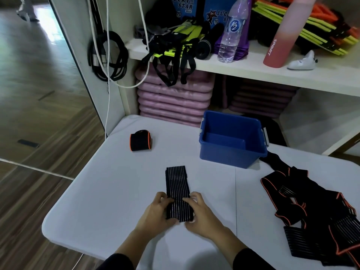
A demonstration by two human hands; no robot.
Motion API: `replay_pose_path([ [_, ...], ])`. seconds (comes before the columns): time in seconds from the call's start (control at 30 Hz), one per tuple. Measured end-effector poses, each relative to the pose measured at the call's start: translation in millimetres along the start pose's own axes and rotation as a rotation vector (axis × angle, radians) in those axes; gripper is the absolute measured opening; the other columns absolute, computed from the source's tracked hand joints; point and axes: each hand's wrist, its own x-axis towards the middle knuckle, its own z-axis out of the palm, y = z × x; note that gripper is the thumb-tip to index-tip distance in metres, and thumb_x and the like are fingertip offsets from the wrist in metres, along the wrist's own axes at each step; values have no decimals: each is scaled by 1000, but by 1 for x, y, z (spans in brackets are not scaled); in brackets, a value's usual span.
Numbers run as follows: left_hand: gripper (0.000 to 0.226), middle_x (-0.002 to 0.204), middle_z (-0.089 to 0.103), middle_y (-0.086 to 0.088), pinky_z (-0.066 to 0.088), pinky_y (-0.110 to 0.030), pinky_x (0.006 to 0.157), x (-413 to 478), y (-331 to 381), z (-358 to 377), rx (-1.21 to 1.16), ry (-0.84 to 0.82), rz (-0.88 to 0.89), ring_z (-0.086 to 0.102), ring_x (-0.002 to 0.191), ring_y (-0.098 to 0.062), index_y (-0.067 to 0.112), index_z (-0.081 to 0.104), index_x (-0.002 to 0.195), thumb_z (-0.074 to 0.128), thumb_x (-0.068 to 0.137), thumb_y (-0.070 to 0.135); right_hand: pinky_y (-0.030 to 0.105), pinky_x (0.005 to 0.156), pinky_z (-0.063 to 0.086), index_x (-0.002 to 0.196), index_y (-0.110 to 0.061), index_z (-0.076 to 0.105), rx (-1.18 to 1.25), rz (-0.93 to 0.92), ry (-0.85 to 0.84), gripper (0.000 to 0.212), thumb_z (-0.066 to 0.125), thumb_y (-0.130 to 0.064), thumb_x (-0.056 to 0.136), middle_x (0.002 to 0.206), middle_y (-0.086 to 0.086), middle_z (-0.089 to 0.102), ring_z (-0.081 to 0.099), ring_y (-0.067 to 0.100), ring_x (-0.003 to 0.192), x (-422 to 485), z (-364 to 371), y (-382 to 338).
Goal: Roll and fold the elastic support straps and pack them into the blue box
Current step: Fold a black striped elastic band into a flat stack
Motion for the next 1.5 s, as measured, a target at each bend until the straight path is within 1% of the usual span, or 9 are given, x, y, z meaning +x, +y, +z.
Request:
replay_pose_path([
  [0.2,61,108,55,5,43,-14,78,3,5,-5,73,-39,33,57,90,-9,21,54,124,68,68,40,27,94,48,137,-22,39,11,28,-44,62,62,-23,80,126,-6,43,51,8,109,2,-5,1],
  [0.33,26,73,57,4,46,-27,64,12,13,-14,-29,-32,-85,51,66,-10,20,57,80,56,77,45,25,77,48,110,-23,44,104,202,-17,24,48,-37,92,108,-3,55,56,9,87,9,-12,-8],
  [0.4,31,68,54,2,41,-26,57,19,16,-13,-81,-39,-199,49,62,-12,16,50,68,53,86,42,24,71,44,95,-17,45,87,274,62,21,43,-38,95,100,1,49,50,11,81,16,-9,-12],
  [0.57,35,108,51,-6,41,-26,75,27,20,-4,-120,9,-411,52,90,-19,15,49,115,57,87,36,32,80,47,113,-13,43,45,390,153,25,49,-28,94,111,8,50,55,22,97,29,-1,-14],
  [0.7,57,119,52,-10,45,-31,89,30,24,1,-208,63,-410,55,106,-25,16,36,137,61,85,20,37,88,51,137,-21,30,122,353,113,58,55,-15,86,118,8,55,56,23,105,39,2,-15],
  [0.97,61,101,56,-1,50,-34,87,31,24,-4,-424,74,-498,58,100,-21,17,44,127,68,73,4,20,63,50,135,-21,38,321,385,94,72,62,3,71,111,6,57,60,18,90,45,-6,-15],
  [1.13,73,110,46,-6,48,-27,85,26,23,-10,-457,86,-417,53,90,-10,25,46,127,70,64,-3,7,57,46,136,-23,37,387,358,35,81,70,6,68,123,7,47,52,16,105,40,-14,-14],
  [1.27,90,118,37,-5,37,-15,92,27,25,-14,-399,82,-344,48,98,-11,20,44,134,70,47,23,5,62,45,128,-17,48,306,316,61,68,71,3,67,115,2,49,51,7,94,40,-18,-18],
  [1.5,47,103,65,-1,45,-19,74,37,26,-28,-410,49,-413,60,86,-14,25,63,93,67,47,14,0,68,41,85,-35,55,295,316,126,49,76,1,59,106,3,42,53,6,88,49,-18,-23],
])
